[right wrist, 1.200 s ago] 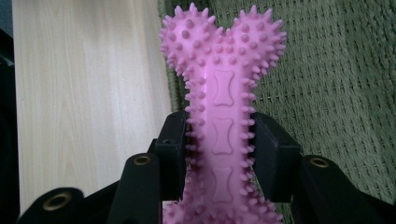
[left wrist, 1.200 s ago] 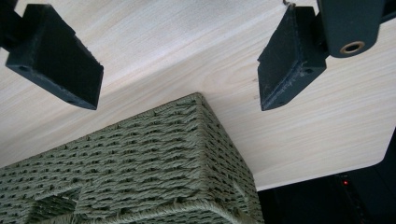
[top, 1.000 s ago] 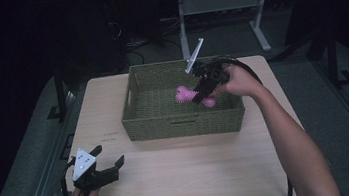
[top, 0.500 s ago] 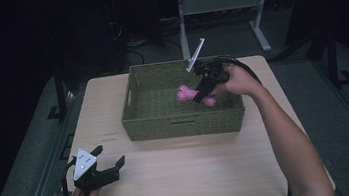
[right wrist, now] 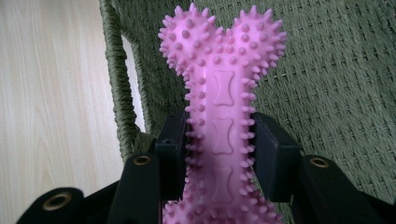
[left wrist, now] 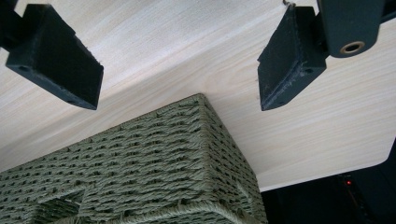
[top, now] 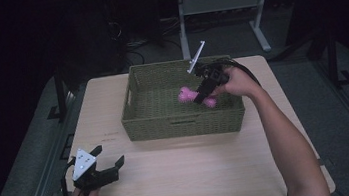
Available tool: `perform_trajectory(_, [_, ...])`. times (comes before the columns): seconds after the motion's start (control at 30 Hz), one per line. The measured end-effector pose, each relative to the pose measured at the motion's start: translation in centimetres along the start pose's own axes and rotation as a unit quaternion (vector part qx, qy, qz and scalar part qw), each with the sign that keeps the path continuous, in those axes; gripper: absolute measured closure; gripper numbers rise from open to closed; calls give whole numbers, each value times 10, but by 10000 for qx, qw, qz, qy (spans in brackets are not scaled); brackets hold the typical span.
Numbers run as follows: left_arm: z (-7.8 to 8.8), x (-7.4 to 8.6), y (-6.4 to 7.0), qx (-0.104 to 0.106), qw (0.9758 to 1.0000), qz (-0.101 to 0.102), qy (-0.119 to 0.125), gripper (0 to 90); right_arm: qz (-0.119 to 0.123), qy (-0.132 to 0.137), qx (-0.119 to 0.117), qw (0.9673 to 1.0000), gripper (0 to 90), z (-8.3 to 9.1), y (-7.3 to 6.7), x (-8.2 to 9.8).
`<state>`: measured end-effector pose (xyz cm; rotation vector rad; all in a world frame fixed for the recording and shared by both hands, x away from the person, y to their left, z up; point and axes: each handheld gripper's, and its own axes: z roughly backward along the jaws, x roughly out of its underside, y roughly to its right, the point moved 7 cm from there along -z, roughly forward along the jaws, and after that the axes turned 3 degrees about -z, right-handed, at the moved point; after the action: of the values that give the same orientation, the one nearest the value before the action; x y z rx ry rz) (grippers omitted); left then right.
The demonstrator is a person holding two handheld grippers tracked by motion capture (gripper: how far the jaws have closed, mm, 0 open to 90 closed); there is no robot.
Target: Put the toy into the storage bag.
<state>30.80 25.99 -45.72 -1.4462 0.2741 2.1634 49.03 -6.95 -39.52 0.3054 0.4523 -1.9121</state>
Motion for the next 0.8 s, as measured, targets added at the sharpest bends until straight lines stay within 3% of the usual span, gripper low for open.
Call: perform_trajectory(0.8, [1, 0, -1, -8, 10000, 11, 4, 138, -53, -78, -62, 9999, 580, -12, 4, 1])
